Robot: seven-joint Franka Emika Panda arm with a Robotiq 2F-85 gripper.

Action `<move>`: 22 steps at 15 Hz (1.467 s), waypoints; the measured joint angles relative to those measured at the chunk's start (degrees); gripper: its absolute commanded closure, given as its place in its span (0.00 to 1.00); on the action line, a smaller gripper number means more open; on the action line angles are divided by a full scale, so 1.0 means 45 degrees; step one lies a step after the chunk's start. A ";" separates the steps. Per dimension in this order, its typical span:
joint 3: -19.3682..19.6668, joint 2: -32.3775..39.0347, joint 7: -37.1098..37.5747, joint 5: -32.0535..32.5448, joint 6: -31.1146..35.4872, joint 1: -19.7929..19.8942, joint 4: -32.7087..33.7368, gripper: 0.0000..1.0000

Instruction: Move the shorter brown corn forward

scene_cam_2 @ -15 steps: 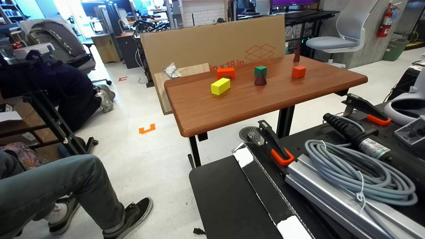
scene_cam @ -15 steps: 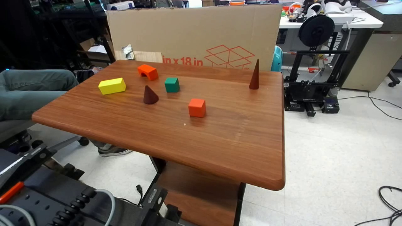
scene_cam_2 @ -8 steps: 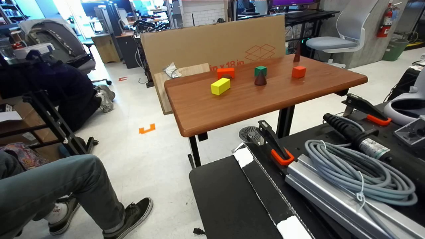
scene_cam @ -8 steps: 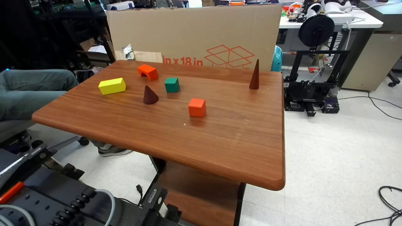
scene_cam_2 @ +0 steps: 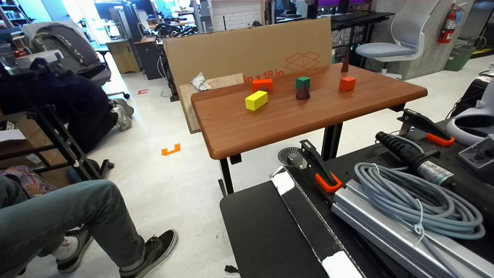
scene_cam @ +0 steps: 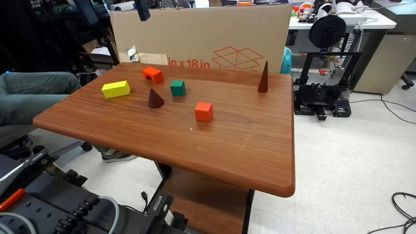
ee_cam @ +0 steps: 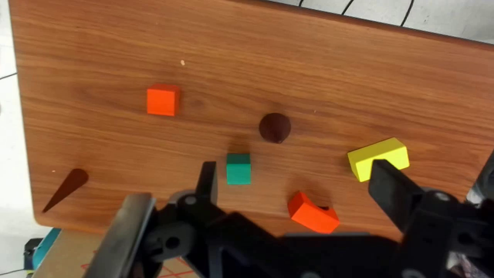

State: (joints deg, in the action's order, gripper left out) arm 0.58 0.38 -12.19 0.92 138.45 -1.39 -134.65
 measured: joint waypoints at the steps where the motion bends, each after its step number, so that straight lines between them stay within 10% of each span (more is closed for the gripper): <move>1: -0.0092 0.0596 -0.0001 -0.0003 -0.0002 -0.0025 0.0314 0.00; 13: -0.0232 0.6260 0.2838 0.2091 -0.0084 -0.0825 0.3762 0.00; 14: -0.0203 0.6569 0.2970 0.2145 -0.0132 -0.0891 0.3979 0.25; 22: -0.0172 0.7500 0.3141 0.2152 -0.1076 -0.1017 0.5161 0.81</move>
State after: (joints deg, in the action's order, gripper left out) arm -0.19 34.13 1.94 10.61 133.61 -5.97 -111.42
